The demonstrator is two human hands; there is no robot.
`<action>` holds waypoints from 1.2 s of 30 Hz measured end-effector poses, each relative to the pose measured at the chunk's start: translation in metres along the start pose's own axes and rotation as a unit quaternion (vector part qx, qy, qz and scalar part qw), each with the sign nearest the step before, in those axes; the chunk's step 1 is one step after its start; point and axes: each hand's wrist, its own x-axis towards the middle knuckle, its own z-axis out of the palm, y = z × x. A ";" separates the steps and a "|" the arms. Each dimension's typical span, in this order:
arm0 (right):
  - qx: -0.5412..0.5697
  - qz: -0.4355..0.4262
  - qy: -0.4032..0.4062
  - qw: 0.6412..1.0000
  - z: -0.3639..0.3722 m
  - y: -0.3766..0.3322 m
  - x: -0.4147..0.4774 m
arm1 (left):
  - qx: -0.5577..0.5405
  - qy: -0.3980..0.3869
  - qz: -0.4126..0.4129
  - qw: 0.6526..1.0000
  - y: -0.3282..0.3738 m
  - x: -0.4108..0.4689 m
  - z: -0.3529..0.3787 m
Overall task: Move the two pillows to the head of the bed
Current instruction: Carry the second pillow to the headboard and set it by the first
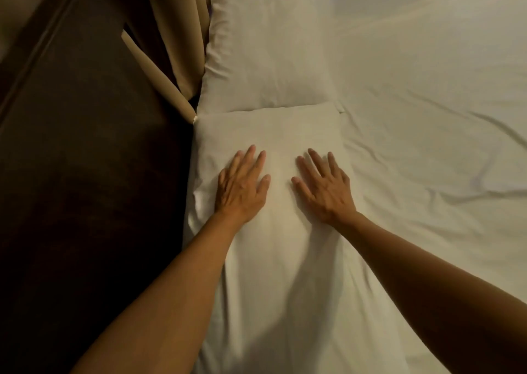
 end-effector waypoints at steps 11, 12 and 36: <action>0.004 0.095 0.017 0.995 0.004 0.040 -0.030 | -0.030 0.019 -0.125 0.992 -0.043 -0.049 0.006; -0.001 0.072 0.030 0.997 0.003 0.031 -0.041 | -0.037 0.038 -0.095 0.994 -0.032 -0.059 0.003; 0.007 0.007 -0.011 1.000 0.063 -0.009 -0.202 | 0.003 0.017 -0.013 1.000 0.045 -0.225 0.033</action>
